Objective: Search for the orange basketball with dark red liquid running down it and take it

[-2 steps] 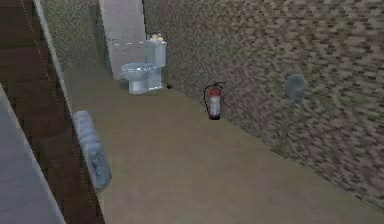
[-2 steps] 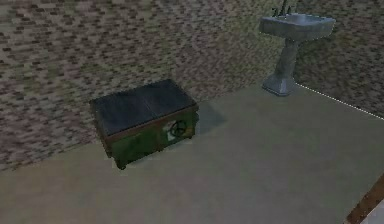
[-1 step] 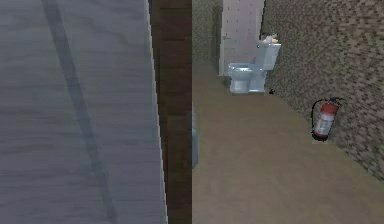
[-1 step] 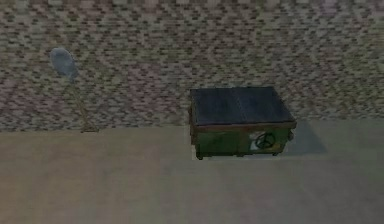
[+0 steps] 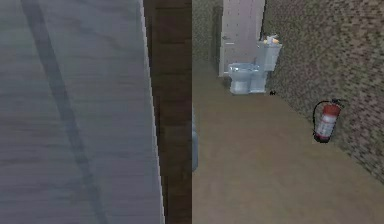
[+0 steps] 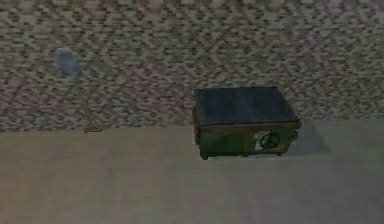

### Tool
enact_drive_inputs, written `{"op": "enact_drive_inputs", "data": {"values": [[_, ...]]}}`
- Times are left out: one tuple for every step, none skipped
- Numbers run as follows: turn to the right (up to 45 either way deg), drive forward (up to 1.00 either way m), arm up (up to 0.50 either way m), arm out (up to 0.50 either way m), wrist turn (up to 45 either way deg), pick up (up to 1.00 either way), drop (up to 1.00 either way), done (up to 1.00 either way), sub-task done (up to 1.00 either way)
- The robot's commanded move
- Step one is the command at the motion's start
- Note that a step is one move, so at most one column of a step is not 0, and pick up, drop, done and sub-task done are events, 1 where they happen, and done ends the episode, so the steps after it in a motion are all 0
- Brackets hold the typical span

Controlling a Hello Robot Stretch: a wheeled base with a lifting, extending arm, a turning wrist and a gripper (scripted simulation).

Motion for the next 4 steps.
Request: {"op": "enact_drive_inputs", "data": {"values": [[45.0,0.00,0.00,0.00,0.0,0.00,0.00,0.00,0.00],[45.0,0.00,0.00,0.00,0.0,0.00,0.00,0.00,0.00],[45.0,0.00,0.00,0.00,0.0,0.00,0.00,0.00,0.00],[21.0,0.00,0.00,0.00,0.0,0.00,0.00,0.00,0.00]]}}
